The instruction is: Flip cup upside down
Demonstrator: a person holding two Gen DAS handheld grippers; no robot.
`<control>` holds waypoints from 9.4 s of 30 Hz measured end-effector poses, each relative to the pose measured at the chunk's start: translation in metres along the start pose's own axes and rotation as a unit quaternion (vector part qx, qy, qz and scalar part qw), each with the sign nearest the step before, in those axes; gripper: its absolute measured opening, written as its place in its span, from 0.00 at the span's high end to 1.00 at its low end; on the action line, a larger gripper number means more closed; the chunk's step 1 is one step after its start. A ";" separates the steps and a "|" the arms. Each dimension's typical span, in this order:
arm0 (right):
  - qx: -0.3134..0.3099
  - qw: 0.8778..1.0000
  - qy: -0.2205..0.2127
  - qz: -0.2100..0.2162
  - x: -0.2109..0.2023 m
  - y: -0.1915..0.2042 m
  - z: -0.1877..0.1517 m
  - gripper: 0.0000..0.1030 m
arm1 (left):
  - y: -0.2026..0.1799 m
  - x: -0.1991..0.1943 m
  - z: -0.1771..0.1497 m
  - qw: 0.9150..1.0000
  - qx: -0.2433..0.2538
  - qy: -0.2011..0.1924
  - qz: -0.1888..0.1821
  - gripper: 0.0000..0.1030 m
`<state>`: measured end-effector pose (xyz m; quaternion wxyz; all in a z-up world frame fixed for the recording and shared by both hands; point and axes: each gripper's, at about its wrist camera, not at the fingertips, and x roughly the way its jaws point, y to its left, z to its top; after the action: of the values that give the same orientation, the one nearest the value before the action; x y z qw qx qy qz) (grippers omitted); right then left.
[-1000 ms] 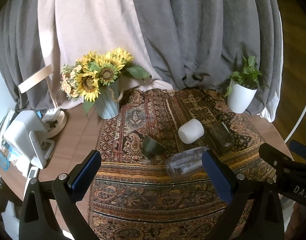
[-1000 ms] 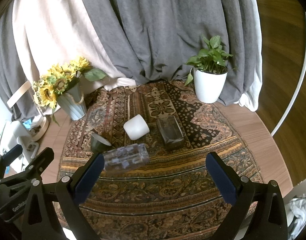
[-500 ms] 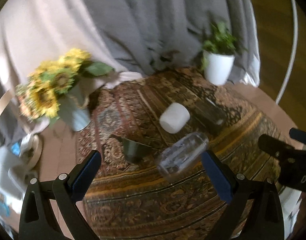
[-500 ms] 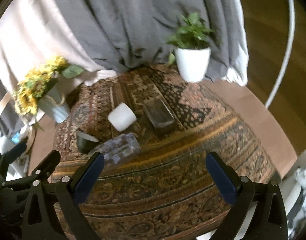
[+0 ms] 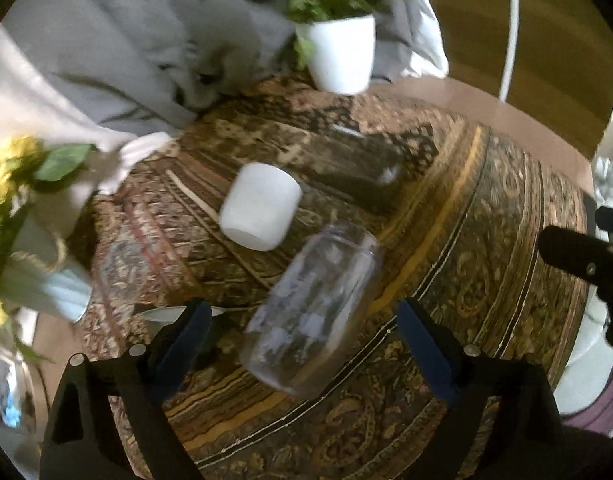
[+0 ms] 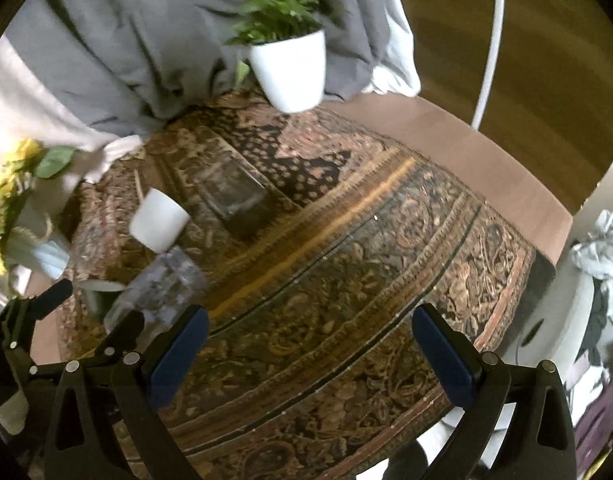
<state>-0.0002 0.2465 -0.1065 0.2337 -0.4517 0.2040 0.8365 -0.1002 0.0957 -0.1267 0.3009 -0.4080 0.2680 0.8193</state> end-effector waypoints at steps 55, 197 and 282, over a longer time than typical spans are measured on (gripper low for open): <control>-0.049 0.998 -0.022 0.028 -0.001 -0.041 0.042 0.01 | -0.019 -0.003 0.007 0.970 -0.233 0.052 -0.046 0.32; -0.213 0.971 0.083 0.072 0.009 0.079 -0.026 0.30 | 0.055 -0.066 -0.099 0.928 -0.353 0.043 0.108 0.07; -0.204 0.954 -0.138 0.170 -0.140 -0.031 -0.007 0.06 | -0.047 -0.202 -0.057 0.907 -0.335 -0.080 0.242 0.00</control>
<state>0.0900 0.2381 0.0052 0.0165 -0.3287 0.0688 0.9418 0.0602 0.0336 0.0020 -0.0407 -0.3403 0.0427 0.9385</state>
